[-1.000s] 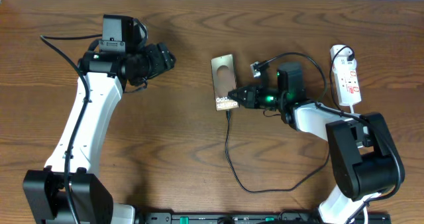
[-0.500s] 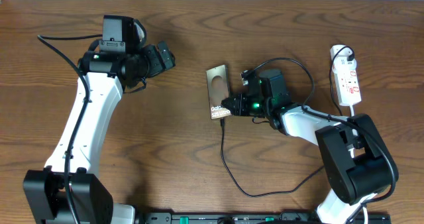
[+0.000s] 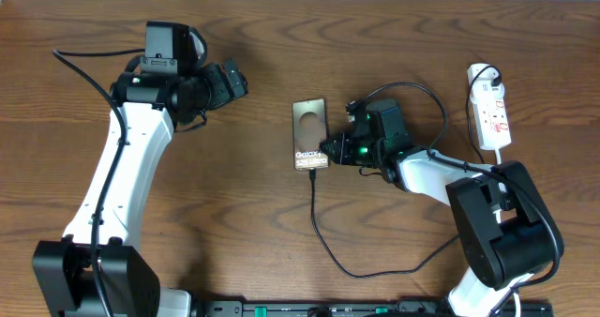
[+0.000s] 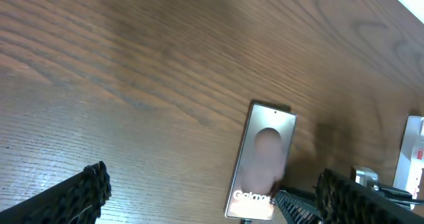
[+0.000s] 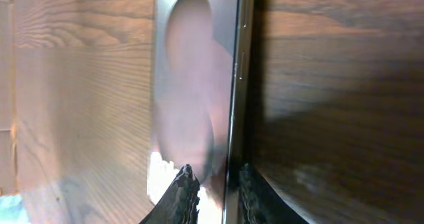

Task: Plug charger to phone and switch on socket

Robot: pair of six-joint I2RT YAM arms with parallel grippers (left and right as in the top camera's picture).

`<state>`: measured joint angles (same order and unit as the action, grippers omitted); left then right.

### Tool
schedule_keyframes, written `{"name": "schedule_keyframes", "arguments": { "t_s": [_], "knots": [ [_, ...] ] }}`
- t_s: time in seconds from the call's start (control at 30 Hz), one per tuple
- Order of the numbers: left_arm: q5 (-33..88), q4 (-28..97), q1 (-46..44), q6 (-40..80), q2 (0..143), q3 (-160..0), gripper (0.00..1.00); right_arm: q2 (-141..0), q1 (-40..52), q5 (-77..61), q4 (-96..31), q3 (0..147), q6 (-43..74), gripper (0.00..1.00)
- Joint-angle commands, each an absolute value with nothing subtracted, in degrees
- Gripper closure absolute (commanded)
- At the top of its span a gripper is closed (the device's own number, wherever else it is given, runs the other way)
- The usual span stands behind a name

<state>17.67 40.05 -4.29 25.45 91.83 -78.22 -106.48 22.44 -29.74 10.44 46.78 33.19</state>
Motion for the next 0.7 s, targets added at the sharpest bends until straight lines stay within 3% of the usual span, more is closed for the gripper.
{"name": "schedule_keyframes", "arguments": {
  "t_s": [0.0,0.17,0.3,0.4,0.53,0.6,0.67],
  "knots": [
    [17.04,40.07,-4.25,25.08,90.98,-78.96,0.0,-106.06,22.92,-28.34,10.24,47.18,31.42,0.82],
    [17.04,40.07,-4.25,25.08,90.98,-78.96,0.0,-106.04,22.87,-28.16,10.24,47.27,31.11,0.83],
    [17.04,40.07,-4.25,25.1,90.98,-78.96,0.0,-104.75,21.98,-32.97,5.65,51.42,32.84,0.6],
    [17.04,40.07,-4.25,25.1,90.98,-78.96,0.0,-102.83,21.08,-36.86,-6.74,59.64,30.81,0.41],
    [17.04,40.07,-4.25,25.1,90.98,-78.96,0.0,-101.49,20.8,-35.59,-27.59,73.65,21.71,0.34],
    [17.04,40.07,-4.25,25.1,90.98,-78.96,0.0,-101.49,20.23,-29.65,-41.41,83.94,15.09,0.21],
    [17.04,40.07,-4.25,25.1,90.98,-78.96,0.0,-101.49,18.94,-18.5,-51.35,92.16,12.21,0.15]
  ]
}}
